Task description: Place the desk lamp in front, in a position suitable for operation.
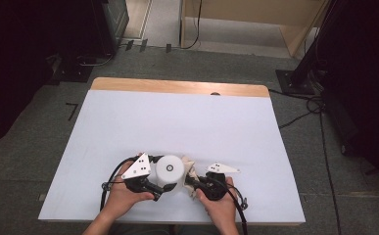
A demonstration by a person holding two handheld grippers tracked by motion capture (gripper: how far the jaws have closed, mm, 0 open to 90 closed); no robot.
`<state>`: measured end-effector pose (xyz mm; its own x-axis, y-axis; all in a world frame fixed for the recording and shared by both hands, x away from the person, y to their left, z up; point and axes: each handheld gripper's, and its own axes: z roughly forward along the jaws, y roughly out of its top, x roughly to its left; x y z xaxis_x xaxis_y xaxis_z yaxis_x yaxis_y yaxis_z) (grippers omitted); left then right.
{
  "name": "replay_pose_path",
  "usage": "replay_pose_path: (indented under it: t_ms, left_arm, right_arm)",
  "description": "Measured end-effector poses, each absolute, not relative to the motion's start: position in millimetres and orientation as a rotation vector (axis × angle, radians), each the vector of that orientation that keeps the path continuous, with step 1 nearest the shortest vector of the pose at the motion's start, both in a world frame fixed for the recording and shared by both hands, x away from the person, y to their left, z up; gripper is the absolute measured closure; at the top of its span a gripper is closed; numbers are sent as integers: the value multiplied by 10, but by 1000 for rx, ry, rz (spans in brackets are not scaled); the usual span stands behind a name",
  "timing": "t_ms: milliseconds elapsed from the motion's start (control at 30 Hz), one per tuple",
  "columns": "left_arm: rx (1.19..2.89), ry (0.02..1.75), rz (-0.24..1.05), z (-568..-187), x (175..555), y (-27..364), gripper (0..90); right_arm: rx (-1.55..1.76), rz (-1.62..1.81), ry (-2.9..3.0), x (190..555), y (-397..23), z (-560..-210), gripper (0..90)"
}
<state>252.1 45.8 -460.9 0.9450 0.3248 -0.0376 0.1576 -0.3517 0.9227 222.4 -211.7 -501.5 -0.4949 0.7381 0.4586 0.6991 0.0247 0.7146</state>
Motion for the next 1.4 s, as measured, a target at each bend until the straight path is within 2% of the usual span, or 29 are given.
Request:
replay_pose_path:
  t_ms: [167, 367, 467, 600, 933, 1067, 1300, 1400]
  left_arm:
    - [1938, 350, 182, -4609, 2518, 459, 84]
    - [1936, 353, 192, -4612, 2502, 459, 84]
    - [1933, 358, 197, -4614, 2496, 459, 84]
    - [1929, 362, 200, -4619, 2492, 461, 84]
    - [1925, 358, 200, -4624, 2495, 461, 84]
    - [1924, 356, 198, -4625, 2497, 462, 84]
    - [1924, 355, 202, -4628, 2495, 460, 84]
    - [1923, 359, 200, -4629, 2495, 462, 85]
  right_arm:
    - [1541, 1491, 2205, 2195, -2098, -4914, 811]
    - [1393, 1689, 2058, 2078, -2146, -4461, 812]
    - [1356, 1721, 2015, 2040, -2140, -4377, 812]
    - [1356, 1713, 2016, 2058, -2131, -4412, 812]
    - [1574, 1515, 2199, 2227, -2103, -4873, 812]
    - [1538, 1555, 2178, 2212, -2116, -4771, 812]
    - [1345, 1754, 2031, 2069, -2167, -4331, 811]
    - [1315, 1726, 2039, 2038, -2125, -4273, 811]
